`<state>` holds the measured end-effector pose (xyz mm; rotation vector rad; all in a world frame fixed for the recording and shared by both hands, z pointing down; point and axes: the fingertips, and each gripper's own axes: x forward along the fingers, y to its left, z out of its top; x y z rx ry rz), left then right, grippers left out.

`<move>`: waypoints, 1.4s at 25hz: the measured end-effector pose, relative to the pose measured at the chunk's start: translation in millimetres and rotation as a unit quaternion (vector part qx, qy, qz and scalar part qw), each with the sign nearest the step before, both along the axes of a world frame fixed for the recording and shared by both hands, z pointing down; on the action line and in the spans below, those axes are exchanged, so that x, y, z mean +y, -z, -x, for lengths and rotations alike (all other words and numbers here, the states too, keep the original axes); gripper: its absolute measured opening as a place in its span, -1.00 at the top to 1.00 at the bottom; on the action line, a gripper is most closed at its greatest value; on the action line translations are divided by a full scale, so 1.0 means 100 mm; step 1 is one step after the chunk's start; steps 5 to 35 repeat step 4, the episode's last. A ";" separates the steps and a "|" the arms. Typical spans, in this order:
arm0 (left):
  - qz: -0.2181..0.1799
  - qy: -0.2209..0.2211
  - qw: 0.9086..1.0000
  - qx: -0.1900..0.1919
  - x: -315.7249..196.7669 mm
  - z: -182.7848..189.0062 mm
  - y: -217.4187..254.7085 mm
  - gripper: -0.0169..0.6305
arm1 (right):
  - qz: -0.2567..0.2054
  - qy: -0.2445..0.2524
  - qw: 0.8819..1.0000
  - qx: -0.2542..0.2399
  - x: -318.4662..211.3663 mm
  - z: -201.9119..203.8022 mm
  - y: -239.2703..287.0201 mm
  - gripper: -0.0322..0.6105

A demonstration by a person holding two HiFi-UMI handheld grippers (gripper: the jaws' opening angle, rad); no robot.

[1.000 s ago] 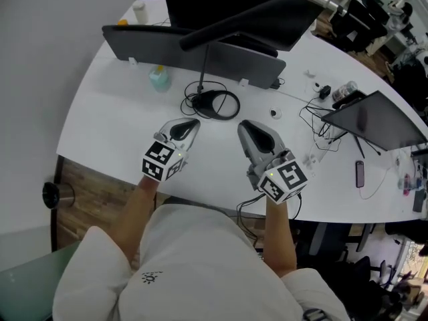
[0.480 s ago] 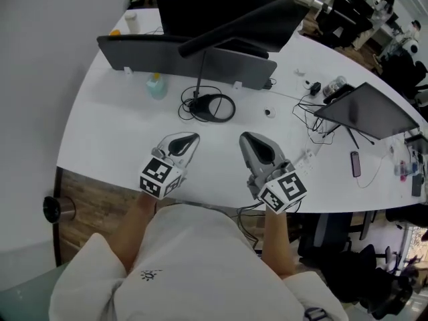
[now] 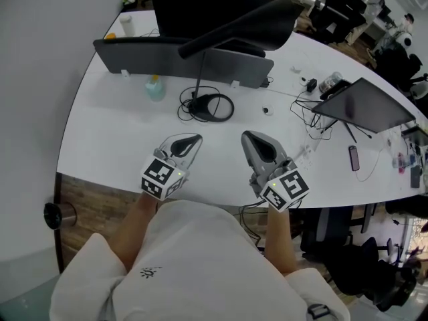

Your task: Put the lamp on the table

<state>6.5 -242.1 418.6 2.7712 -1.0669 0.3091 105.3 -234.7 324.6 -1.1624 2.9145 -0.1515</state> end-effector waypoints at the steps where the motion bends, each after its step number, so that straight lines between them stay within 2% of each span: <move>1: 0.000 -0.001 1.000 0.000 -0.01 0.00 0.00 0.96 | 0.001 0.001 1.000 -0.001 -0.01 0.01 0.00 0.90; 35: -0.002 -0.002 1.000 -0.001 -0.06 0.02 0.00 0.96 | 0.003 0.005 1.000 -0.011 -0.03 0.04 0.02 0.90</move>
